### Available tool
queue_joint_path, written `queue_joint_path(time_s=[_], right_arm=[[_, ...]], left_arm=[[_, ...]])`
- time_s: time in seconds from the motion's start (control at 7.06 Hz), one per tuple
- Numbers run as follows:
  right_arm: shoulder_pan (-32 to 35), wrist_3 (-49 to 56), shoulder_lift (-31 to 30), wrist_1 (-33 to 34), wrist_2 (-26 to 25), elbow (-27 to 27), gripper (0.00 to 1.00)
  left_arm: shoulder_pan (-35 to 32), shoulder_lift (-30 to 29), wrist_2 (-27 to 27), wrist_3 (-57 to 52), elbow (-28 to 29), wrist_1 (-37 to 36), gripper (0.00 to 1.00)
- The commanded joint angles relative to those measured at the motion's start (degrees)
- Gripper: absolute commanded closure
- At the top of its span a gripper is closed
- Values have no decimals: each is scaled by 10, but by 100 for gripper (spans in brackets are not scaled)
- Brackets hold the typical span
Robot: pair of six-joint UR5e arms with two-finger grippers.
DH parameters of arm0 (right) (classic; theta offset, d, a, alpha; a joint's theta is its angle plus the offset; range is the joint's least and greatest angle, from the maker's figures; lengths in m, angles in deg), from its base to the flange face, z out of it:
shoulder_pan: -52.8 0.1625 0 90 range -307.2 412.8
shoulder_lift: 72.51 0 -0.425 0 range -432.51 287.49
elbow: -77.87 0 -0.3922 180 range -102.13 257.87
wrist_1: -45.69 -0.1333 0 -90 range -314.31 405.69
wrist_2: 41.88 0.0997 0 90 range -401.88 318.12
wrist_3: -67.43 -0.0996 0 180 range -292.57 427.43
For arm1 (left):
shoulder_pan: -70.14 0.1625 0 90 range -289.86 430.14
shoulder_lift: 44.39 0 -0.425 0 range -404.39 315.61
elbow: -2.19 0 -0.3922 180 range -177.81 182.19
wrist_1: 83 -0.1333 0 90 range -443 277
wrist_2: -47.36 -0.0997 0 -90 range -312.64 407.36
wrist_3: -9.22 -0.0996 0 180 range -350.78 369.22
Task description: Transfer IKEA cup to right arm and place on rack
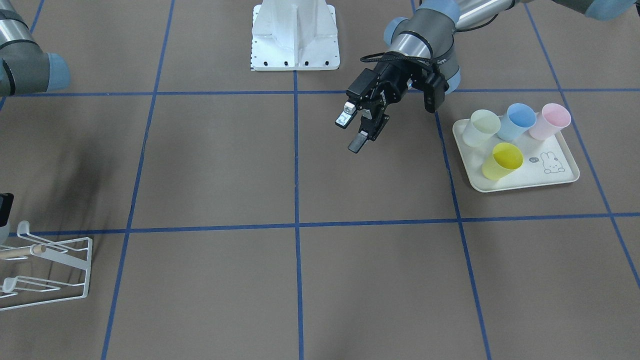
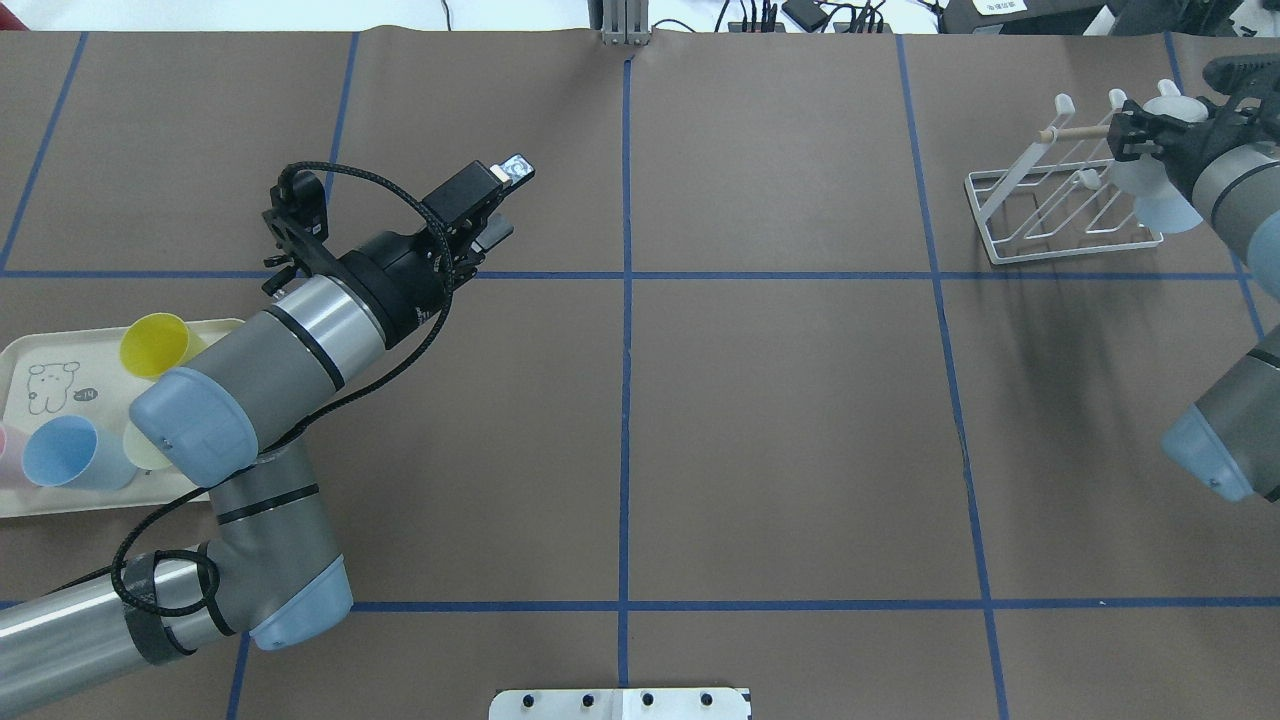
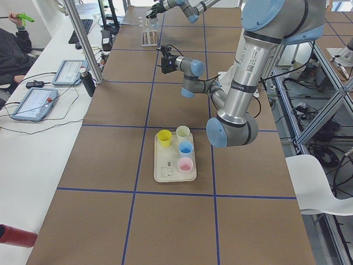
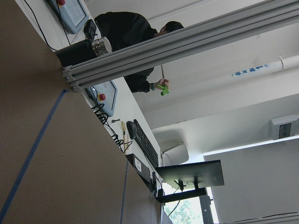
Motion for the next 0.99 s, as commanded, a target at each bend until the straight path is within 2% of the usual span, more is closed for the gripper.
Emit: queue_joint_path(time_s=[0.0, 0.57, 0.85], right_arm=[[-5, -2, 1, 0, 0, -2, 100], [-14, -2, 1, -5, 1, -11, 100], [-15, -1, 1, -30, 1, -24, 100]], left_arm=[[0, 4, 0, 0, 0, 0, 0], [2, 4, -2, 1, 1, 0, 0], [2, 4, -2, 3, 1, 0, 0]])
